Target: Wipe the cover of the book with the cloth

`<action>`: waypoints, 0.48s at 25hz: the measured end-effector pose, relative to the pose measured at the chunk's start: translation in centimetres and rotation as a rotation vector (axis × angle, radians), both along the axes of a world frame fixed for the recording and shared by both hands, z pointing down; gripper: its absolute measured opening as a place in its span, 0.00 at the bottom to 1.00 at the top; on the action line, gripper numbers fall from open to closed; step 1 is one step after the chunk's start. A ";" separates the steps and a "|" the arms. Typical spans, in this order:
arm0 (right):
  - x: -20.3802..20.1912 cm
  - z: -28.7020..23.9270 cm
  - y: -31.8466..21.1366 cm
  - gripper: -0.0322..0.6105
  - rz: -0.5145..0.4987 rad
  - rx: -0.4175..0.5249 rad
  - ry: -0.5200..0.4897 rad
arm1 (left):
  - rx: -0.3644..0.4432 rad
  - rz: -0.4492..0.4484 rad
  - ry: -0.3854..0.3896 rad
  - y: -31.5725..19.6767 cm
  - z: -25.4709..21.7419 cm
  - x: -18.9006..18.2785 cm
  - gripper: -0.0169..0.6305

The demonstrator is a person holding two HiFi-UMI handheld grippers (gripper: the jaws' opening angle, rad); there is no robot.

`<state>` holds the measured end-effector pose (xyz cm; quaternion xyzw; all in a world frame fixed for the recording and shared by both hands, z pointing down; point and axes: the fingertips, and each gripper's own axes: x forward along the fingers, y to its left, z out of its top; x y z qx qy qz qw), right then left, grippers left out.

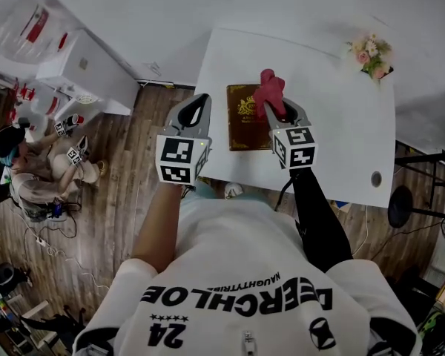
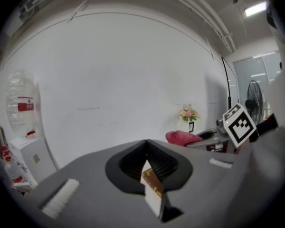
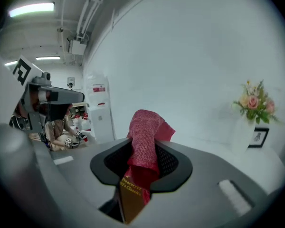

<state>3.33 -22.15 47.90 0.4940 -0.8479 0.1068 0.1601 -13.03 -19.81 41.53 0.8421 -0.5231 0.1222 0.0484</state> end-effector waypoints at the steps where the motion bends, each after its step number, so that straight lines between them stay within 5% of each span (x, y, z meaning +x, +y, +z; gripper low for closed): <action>1: 0.0 -1.4 -0.1 0.21 0.002 0.029 -0.006 | 0.022 -0.007 -0.012 -0.1 -1.0 -0.3 0.11; 12: 1.2 -12.1 1.0 0.21 0.065 0.360 0.077 | 0.179 -0.023 -0.061 -0.4 -7.3 -1.9 0.11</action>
